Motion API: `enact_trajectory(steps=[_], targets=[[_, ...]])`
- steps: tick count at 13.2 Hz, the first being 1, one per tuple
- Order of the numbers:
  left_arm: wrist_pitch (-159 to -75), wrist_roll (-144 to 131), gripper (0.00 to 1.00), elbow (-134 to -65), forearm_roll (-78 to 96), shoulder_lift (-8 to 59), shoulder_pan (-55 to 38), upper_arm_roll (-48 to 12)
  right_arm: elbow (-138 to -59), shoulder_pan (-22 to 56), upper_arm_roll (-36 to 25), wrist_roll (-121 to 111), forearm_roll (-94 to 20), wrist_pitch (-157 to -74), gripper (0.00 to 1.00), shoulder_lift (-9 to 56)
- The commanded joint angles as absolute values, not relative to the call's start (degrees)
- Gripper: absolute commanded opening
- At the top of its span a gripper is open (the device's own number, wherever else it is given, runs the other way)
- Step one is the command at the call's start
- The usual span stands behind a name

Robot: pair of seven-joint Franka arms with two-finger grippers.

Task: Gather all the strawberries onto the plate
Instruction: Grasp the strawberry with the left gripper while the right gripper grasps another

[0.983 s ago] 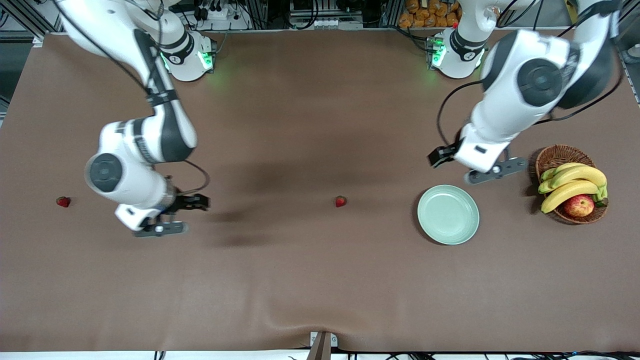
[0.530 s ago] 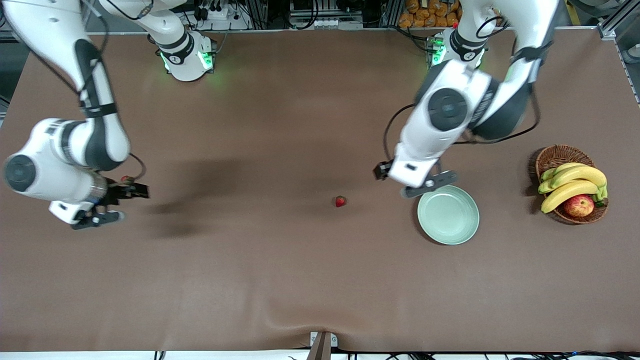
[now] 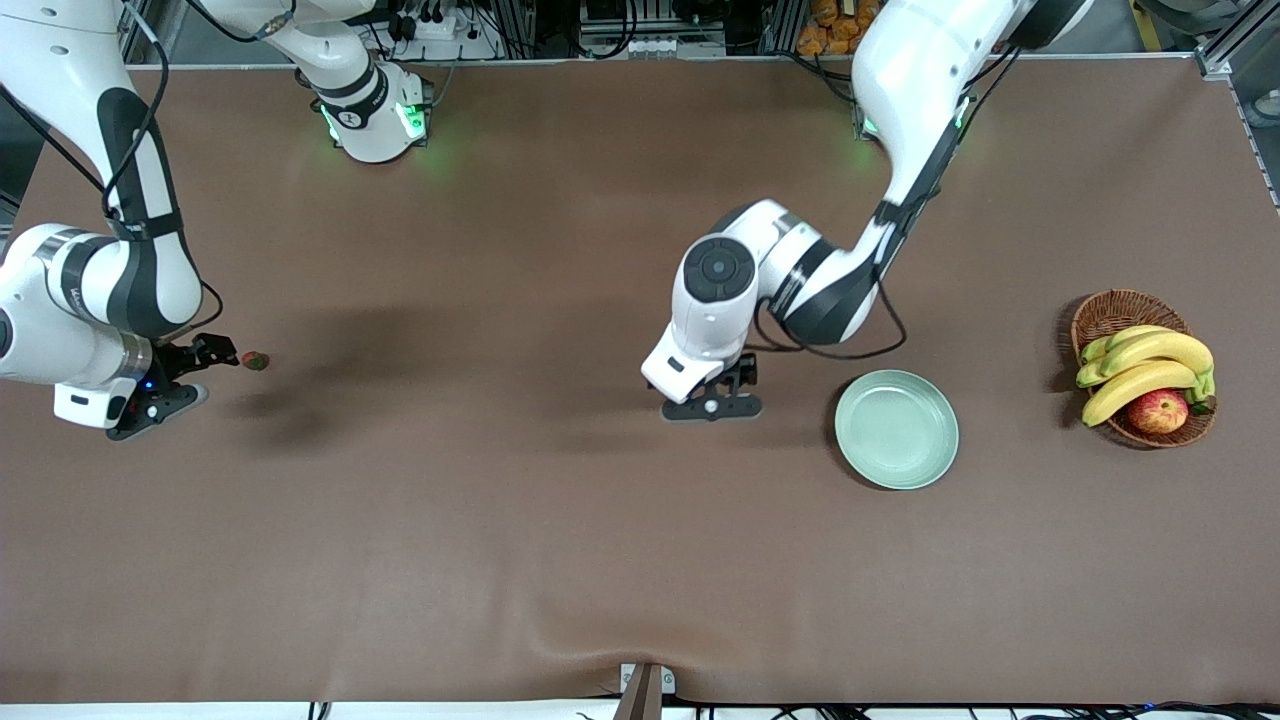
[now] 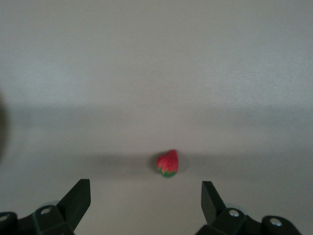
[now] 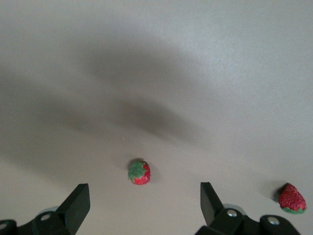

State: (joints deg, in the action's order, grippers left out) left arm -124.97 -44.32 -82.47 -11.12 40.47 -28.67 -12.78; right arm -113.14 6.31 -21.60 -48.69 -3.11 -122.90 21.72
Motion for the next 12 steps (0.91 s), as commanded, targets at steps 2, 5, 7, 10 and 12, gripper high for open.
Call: enact_trajectory(steps=[2,5,7,10,12], targets=[[-128.7,-41.5,1.0,-80.1,-11.6,44.4,-29.5,-12.8,-121.4,5.4,-21.0,-56.1,-1.7,-131.5,1.0,19.5],[-133.1,-41.0,1.0,-80.1,-11.6,48.1,-31.6,-12.7,-126.9,5.5,-20.9,-57.4,-1.7,-139.8,1.0,19.4],[-134.2,-40.9,1.0,-80.1,-11.8,49.3,-31.9,-12.7,-128.4,5.5,-20.9,-58.6,-1.7,-142.7,1.0,19.9],[-134.2,-36.7,1.0,-80.2,-12.0,49.7,-31.8,-12.6,-129.1,5.5,-20.9,-58.8,-1.7,-143.2,1.0,20.5],[-134.2,-35.9,0.91,-80.4,-12.1,49.8,-31.7,-12.4,-129.2,5.4,-20.9,-58.8,-1.7,-143.3,1.0,21.5]])
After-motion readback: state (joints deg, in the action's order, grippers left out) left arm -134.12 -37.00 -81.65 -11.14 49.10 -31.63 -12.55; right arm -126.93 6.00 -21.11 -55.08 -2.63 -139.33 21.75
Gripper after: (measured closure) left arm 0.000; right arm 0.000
